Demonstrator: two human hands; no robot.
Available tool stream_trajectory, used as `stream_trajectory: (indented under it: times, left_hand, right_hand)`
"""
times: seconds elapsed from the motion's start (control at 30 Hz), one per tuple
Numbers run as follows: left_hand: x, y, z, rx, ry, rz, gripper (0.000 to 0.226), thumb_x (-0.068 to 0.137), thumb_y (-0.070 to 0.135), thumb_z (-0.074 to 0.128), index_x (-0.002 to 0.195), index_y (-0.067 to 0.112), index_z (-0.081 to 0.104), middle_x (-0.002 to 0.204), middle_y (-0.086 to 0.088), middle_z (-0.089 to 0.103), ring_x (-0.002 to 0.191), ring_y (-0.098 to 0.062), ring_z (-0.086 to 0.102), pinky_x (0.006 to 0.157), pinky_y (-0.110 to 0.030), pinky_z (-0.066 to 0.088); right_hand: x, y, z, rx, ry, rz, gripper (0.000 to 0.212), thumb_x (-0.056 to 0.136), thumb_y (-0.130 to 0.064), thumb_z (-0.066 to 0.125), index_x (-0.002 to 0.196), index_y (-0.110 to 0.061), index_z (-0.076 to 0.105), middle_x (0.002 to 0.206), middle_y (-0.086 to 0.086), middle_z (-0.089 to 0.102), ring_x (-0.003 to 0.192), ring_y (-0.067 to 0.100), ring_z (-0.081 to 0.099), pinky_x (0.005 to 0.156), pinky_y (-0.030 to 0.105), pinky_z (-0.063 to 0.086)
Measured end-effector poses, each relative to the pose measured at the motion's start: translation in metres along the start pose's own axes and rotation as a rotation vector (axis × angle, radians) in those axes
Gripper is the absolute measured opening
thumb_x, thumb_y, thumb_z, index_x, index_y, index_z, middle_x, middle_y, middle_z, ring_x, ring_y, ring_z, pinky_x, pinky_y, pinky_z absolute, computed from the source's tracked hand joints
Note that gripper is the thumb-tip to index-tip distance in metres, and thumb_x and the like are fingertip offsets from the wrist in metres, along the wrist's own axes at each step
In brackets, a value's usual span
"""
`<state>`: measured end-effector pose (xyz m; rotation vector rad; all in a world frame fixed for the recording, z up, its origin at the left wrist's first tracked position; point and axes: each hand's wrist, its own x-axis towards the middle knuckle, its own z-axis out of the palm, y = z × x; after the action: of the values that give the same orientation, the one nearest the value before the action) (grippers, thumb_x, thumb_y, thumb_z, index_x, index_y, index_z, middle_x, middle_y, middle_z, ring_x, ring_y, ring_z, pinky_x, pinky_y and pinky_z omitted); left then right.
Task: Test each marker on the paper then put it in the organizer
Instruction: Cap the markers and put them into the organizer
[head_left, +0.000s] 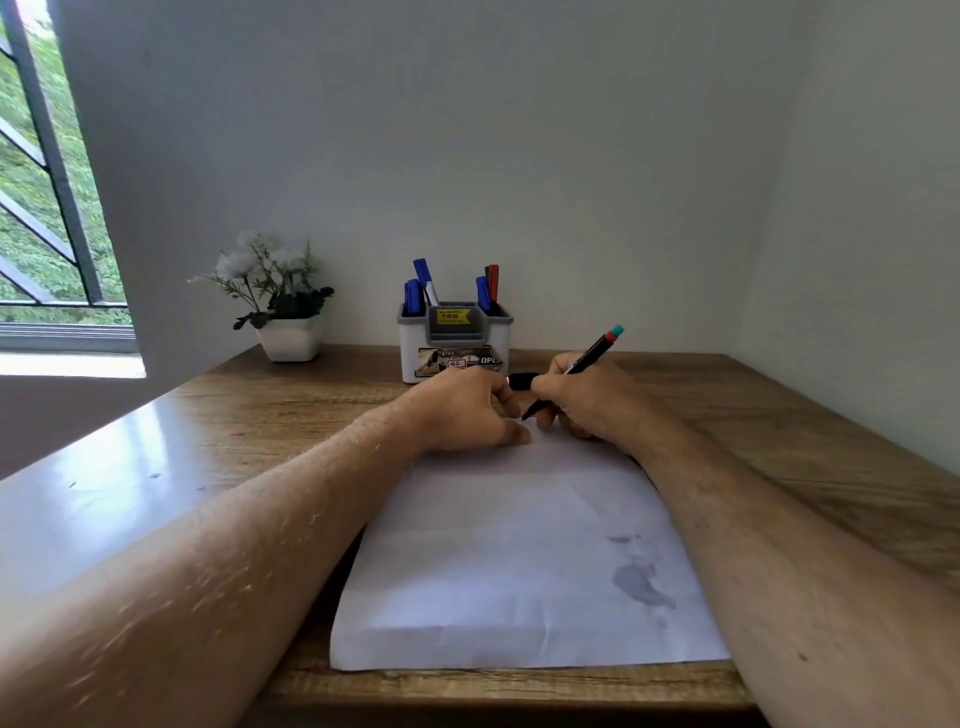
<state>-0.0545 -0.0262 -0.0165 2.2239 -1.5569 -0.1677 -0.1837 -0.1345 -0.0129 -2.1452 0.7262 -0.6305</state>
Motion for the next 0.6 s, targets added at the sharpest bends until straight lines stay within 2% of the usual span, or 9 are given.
stream_trajectory:
  times: [0.13, 0.23, 0.3, 0.43, 0.53, 0.6]
  left_hand:
    - [0.0013, -0.0008, 0.0002, -0.02, -0.021, -0.011, 0.035, 0.082, 0.045, 0.073, 0.112, 0.028, 0.064, 0.089, 0.016, 0.059, 0.081, -0.002, 0.055, 0.074, -0.022, 0.044]
    - [0.0022, -0.0013, 0.0004, -0.026, -0.02, -0.017, 0.035, 0.081, 0.046, 0.074, 0.111, 0.03, 0.064, 0.094, 0.013, 0.062, 0.085, -0.003, 0.057, 0.078, -0.024, 0.046]
    - [0.0018, -0.0012, 0.0003, -0.024, -0.021, -0.019, 0.035, 0.081, 0.047, 0.074, 0.111, 0.03, 0.064, 0.093, 0.014, 0.061, 0.084, -0.004, 0.057, 0.077, -0.024, 0.046]
    - [0.0012, -0.0015, 0.0007, -0.024, -0.01, -0.008, 0.032, 0.082, 0.046, 0.073, 0.108, 0.029, 0.064, 0.088, 0.015, 0.059, 0.08, -0.001, 0.055, 0.068, -0.02, 0.043]
    - [0.0011, -0.0011, 0.0003, -0.024, -0.008, -0.01, 0.033, 0.081, 0.046, 0.074, 0.109, 0.029, 0.065, 0.095, 0.012, 0.063, 0.084, -0.003, 0.057, 0.074, -0.023, 0.046]
    - [0.0008, -0.0004, -0.0002, -0.027, -0.015, -0.015, 0.035, 0.082, 0.046, 0.073, 0.111, 0.029, 0.065, 0.096, 0.011, 0.064, 0.084, -0.004, 0.058, 0.074, -0.023, 0.047]
  right_hand:
    - [-0.0025, -0.0033, -0.0015, -0.007, 0.003, 0.022, 0.026, 0.086, -0.027, 0.062, 0.064, -0.019, 0.051, 0.061, 0.004, 0.068, 0.041, 0.008, 0.044, 0.047, 0.026, 0.035]
    - [-0.0033, -0.0046, -0.0011, -0.022, 0.005, 0.027, 0.024, 0.086, -0.027, 0.062, 0.067, -0.018, 0.053, 0.067, 0.006, 0.072, 0.042, 0.008, 0.045, 0.047, 0.026, 0.036]
    - [-0.003, -0.0052, -0.0009, -0.042, 0.018, 0.033, 0.021, 0.086, -0.028, 0.062, 0.07, -0.017, 0.056, 0.073, 0.007, 0.074, 0.044, 0.009, 0.046, 0.047, 0.026, 0.036]
    - [-0.0035, -0.006, -0.0016, -0.026, 0.021, 0.04, 0.027, 0.087, -0.027, 0.061, 0.064, -0.018, 0.05, 0.064, 0.007, 0.068, 0.046, 0.013, 0.046, 0.049, 0.028, 0.036]
    - [-0.0046, -0.0066, -0.0017, -0.041, 0.017, 0.04, 0.024, 0.089, -0.028, 0.061, 0.068, -0.017, 0.054, 0.076, 0.009, 0.075, 0.046, 0.01, 0.047, 0.047, 0.025, 0.036]
    - [-0.0049, -0.0076, -0.0019, -0.053, 0.008, 0.037, 0.023, 0.088, -0.029, 0.061, 0.07, -0.015, 0.056, 0.076, 0.009, 0.075, 0.045, 0.009, 0.046, 0.047, 0.026, 0.036]
